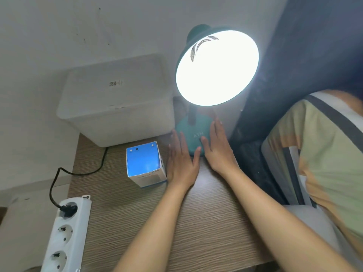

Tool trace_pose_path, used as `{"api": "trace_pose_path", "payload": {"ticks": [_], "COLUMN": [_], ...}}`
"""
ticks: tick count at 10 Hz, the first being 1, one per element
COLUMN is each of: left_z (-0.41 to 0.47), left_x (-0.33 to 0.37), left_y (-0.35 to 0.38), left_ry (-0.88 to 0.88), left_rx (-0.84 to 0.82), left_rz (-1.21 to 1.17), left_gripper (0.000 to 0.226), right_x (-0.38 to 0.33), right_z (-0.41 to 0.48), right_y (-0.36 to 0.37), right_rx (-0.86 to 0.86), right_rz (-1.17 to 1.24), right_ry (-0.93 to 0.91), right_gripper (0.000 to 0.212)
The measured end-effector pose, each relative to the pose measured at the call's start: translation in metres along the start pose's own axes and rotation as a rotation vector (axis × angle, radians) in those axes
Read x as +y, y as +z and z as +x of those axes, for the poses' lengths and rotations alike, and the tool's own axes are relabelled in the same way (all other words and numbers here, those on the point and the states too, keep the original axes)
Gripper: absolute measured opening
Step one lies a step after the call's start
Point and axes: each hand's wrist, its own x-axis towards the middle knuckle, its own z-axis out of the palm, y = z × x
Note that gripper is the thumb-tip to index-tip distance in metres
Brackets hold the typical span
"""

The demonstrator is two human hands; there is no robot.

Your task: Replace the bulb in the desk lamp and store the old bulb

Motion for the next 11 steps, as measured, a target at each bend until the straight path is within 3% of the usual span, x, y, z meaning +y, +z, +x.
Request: {"api": "trace_pose_path", "payload": {"ticks": [5, 9, 11], "left_z": [-0.001, -0.004, -0.049], "left_x": [0.002, 0.004, 0.005], "left_y": [-0.001, -0.002, -0.002], "left_ry": [0.014, -0.026, 0.012], "left_rx": [0.031, 0.015, 0.028], "left_rz": [-0.012, -0.057, -0.055], "left_gripper": [0.083, 0.085, 0.079], "right_x": [-0.002, 0.0, -0.003], "right_z": [0.006, -0.003, -0.056], "right_y": [0.006, 0.007, -0.005], "right_rx": [0.135, 0.118, 0.107], "right_rz": [0.059, -0.03, -0.021], "right_ry": [0.025, 0.011, 0.04], "right_gripper": [0.064, 0.06, 0.058]}}
